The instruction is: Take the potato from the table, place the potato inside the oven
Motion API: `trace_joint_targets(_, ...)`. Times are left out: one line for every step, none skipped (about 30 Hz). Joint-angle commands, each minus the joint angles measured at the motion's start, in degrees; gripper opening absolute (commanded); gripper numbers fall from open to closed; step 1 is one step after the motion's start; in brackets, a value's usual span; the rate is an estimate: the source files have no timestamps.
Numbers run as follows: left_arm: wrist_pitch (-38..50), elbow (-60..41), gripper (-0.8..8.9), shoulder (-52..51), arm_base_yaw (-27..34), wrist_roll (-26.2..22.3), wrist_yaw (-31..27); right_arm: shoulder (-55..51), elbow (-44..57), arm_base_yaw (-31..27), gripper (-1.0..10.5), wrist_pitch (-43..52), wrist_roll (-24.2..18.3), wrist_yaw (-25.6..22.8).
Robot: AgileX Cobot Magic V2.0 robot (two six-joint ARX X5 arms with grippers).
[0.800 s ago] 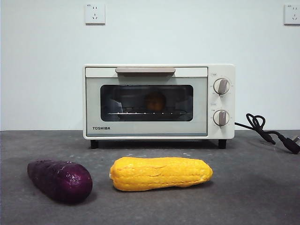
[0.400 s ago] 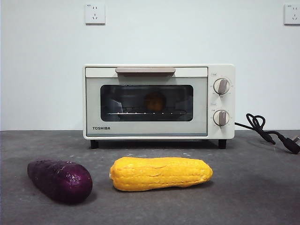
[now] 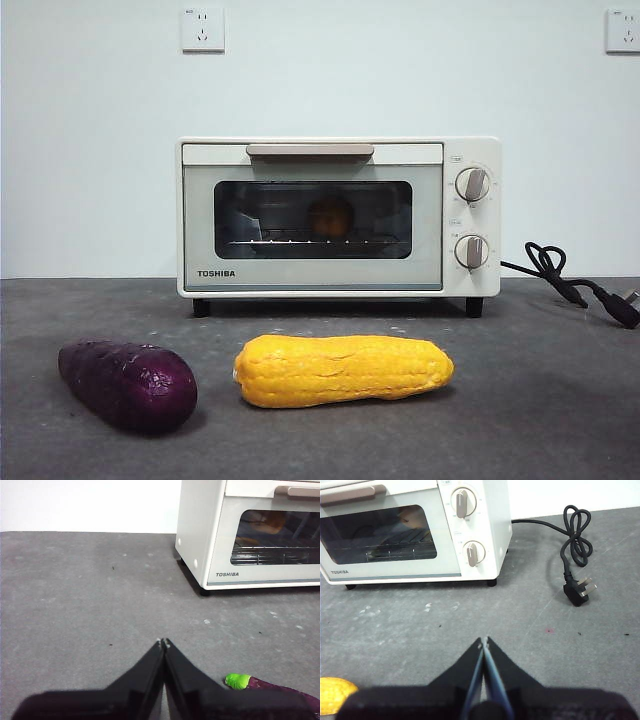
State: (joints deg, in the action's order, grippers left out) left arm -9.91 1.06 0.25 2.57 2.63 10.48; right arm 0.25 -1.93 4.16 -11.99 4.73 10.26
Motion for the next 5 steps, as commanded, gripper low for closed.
trace_joint_targets(0.00,-0.81,-0.04,-0.15,0.13,0.24,0.07,-0.09,0.74,0.04,0.0,-0.07,0.55,-0.13)
trace_joint_targets(0.00,-0.81,-0.03,-0.15,0.13,0.22,0.07,-0.09,0.74,0.04,0.0,-0.04,0.52,-0.15)
trace_joint_targets(0.00,-0.81,-0.04,-0.15,0.13,0.22,0.07,-0.09,0.74,0.02,0.0,-0.04,0.55,-0.13)
trace_joint_targets(0.00,-0.81,-0.04,-0.15,0.13,0.22,0.07,-0.09,0.74,0.04,0.0,-0.04,0.55,-0.13)
trace_joint_targets(0.00,-0.81,-0.04,-0.15,0.13,0.22,0.07,-0.09,0.74,0.02,0.0,-0.04,0.55,-0.13)
